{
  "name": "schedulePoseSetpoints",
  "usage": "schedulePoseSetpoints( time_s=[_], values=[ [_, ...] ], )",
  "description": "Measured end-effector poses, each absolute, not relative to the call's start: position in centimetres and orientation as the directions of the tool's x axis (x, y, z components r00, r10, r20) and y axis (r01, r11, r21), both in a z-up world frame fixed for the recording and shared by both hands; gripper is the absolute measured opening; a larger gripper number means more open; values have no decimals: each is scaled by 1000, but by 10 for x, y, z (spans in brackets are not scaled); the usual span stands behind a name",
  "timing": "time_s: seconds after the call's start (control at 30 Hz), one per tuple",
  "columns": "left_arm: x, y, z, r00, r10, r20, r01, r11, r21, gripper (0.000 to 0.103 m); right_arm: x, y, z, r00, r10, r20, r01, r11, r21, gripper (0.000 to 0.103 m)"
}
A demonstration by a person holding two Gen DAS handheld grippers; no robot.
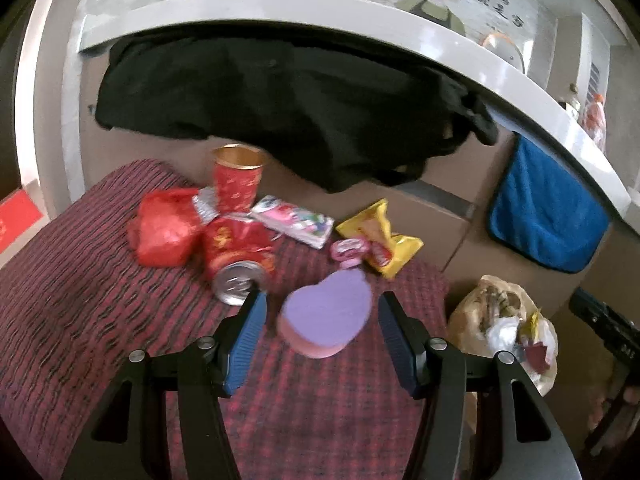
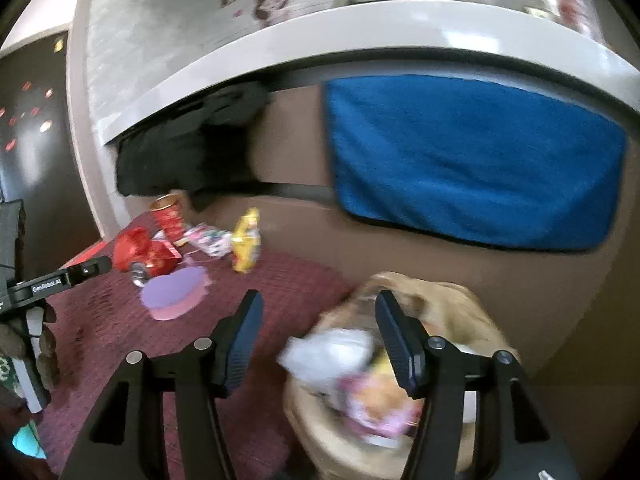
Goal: Collect trash
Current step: 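Move both grippers to the table and grasp the red crushed can with left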
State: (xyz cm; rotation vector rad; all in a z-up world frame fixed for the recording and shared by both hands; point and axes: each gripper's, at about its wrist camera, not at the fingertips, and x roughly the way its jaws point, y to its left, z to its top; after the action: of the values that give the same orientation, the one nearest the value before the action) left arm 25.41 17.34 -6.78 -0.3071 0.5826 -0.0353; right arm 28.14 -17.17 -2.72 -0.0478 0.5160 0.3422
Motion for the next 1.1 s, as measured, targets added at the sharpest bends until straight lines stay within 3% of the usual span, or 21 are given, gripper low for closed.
schedulePoseSetpoints(
  time_s=[0.27, 0.47, 0.6, 0.7, 0.77, 0.93, 1.03, 1.1],
  values=[
    [282, 183, -94, 772, -305, -558, 76, 916, -395, 59, 294, -93, -41, 778, 332, -533, -388, 922, 7, 56],
    [307, 211, -93, 824, -175, -539, -59, 919, -389, 59, 305, -86, -57, 733, 346, -585, -386, 921, 61, 56],
    [336, 238, -105, 805, -95, -585, -194, 890, -412, 60, 314, -88, -70, 729, 319, -605, -360, 931, 58, 56],
    [367, 250, -124, 751, -95, -654, -258, 869, -422, 62, 323, -85, -77, 701, 350, -621, -364, 925, 109, 56],
    [376, 257, -132, 740, -125, -661, -269, 846, -460, 67, 327, -80, -82, 685, 371, -627, -380, 916, 127, 56],
    [389, 249, -144, 712, -192, -675, -258, 823, -506, 69, 329, -65, -88, 695, 341, -633, -391, 918, 65, 56],
    [388, 247, -144, 702, -219, -678, -257, 810, -528, 61, 337, -63, -89, 684, 348, -641, -391, 917, 81, 56],
    [382, 251, -139, 692, -198, -694, -278, 815, -509, 60, 339, -62, -88, 681, 357, -640, -392, 915, 93, 56]
  ],
)
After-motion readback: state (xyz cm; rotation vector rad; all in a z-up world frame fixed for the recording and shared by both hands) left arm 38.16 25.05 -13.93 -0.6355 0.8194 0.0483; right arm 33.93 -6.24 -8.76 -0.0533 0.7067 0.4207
